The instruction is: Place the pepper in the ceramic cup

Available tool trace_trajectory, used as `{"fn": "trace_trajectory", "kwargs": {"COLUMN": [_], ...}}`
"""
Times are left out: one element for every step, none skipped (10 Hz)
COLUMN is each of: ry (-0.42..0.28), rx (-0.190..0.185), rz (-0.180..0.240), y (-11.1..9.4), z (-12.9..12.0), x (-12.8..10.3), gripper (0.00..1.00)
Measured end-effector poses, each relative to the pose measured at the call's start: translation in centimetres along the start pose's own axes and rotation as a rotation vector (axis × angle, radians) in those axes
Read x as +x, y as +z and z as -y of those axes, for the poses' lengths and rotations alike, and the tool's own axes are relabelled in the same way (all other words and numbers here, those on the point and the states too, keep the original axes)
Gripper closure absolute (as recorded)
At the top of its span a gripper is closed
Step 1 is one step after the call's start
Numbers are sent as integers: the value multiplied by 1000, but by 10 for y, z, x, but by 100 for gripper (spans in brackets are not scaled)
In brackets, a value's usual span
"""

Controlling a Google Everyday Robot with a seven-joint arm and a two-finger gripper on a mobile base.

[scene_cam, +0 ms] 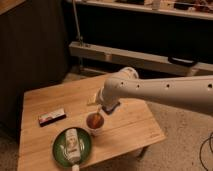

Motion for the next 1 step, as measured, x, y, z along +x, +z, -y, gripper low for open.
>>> {"fn": "trace_trajectory", "kwargs": {"ry": [12], "rx": [-30], "rz": [-9], "y": [-1], "z": [2], "x": [0], "gripper": [20]}}
